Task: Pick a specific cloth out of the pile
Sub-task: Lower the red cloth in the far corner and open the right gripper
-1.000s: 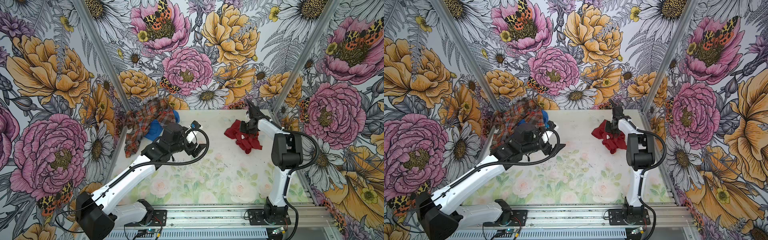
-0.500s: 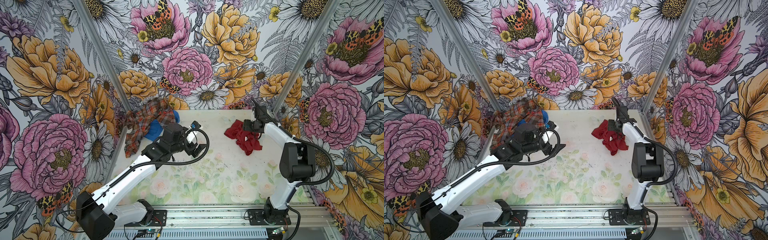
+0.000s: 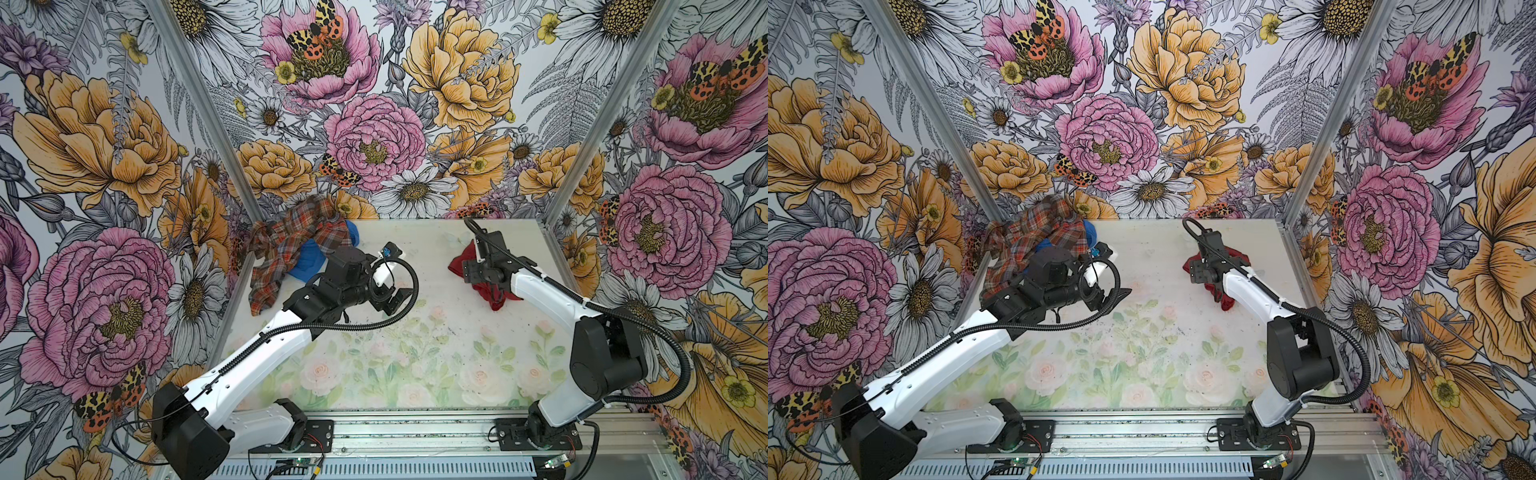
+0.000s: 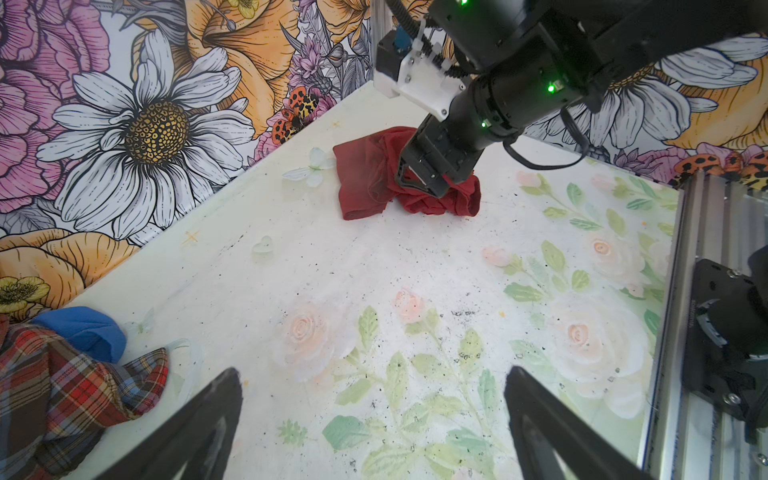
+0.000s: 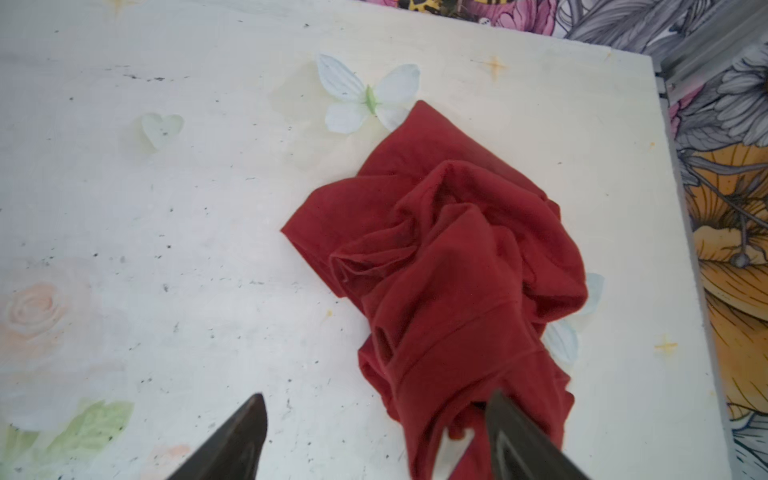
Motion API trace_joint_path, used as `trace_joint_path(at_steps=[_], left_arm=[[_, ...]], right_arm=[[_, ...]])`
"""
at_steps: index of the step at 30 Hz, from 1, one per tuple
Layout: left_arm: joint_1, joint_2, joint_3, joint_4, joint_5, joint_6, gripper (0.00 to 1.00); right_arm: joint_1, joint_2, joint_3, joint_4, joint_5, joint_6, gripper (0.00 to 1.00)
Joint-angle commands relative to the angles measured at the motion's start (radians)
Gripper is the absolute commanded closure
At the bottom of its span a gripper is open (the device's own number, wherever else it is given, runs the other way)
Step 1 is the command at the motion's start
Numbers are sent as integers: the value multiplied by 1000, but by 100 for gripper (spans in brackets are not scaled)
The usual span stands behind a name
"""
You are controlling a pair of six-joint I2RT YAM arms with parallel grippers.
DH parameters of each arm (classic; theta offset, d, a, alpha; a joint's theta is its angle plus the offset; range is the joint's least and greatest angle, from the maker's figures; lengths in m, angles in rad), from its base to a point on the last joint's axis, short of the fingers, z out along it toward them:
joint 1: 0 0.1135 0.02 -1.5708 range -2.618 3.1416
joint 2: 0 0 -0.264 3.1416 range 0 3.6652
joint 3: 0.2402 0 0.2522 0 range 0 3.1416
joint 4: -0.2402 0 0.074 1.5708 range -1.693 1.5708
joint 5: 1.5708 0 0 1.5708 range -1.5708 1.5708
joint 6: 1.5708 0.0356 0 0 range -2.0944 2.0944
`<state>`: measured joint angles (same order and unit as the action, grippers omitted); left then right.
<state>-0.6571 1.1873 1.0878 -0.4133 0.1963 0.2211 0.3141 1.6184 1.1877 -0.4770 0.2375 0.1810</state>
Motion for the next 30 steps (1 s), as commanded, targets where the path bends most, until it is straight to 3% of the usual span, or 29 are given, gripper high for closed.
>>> trace_joint_path(at_steps=[1, 7, 12, 18, 23, 27, 30], left_arm=[[-6, -4, -9, 16, -7, 21, 1], [-18, -11, -9, 13, -20, 26, 1], [-18, -11, -7, 12, -19, 26, 1], [-18, -12, -6, 12, -17, 26, 1], [-18, -12, -6, 11, -19, 27, 1], [-18, -11, -7, 12, -23, 27, 1], [-18, -11, -9, 12, -24, 30, 1]], right_arm=[[5, 34, 30, 22, 112, -5, 17], [-72, 199, 109, -24, 62, 18, 17], [-113, 289, 152, -31, 85, -30, 14], [-203, 421, 282, -145, -117, -17, 9], [-226, 521, 360, -216, -126, -22, 11], [-251, 555, 384, -219, -144, 3, 19], [-278, 557, 398, -218, -168, 25, 41]])
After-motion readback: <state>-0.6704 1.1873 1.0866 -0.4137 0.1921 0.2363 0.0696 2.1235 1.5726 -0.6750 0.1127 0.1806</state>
